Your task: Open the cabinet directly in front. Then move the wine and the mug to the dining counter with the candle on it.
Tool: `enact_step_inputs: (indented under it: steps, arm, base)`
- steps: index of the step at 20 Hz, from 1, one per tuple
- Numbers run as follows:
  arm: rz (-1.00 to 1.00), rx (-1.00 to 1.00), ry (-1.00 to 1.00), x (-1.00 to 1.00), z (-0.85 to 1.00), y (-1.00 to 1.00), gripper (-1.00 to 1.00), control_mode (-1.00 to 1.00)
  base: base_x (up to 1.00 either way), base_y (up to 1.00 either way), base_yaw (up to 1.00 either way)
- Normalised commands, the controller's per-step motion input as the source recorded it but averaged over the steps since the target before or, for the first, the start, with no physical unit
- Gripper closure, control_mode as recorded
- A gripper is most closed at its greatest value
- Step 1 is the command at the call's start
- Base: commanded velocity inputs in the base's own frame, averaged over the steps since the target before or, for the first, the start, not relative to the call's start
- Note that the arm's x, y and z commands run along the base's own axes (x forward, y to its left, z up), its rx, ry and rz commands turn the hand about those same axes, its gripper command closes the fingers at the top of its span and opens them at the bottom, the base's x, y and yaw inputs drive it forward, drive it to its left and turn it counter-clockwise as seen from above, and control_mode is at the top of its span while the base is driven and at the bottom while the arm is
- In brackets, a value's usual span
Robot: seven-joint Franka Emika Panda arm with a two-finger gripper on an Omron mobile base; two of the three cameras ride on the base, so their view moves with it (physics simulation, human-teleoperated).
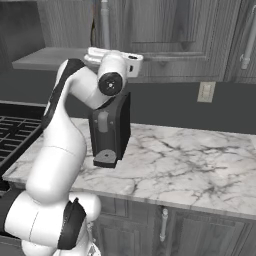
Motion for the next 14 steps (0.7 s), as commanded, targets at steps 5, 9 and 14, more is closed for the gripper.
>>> enact_step_inputs:
  steps: [5, 9, 14]
  arm:
    - [0.00, 0.04, -0.02, -0.13, 0.22, -0.26, 1.00, -1.00]
    - [0.00, 0.00, -0.02, 0.00, 0.00, -0.14, 1.00, -1.00]
    - [0.00, 0.01, -0.08, -0.10, -0.11, -0.31, 1.00, -1.00]
  base:
    - [0.00, 0.00, 0.00]
    - [0.00, 0.00, 0.00]
    - [0.00, 0.00, 0.00]
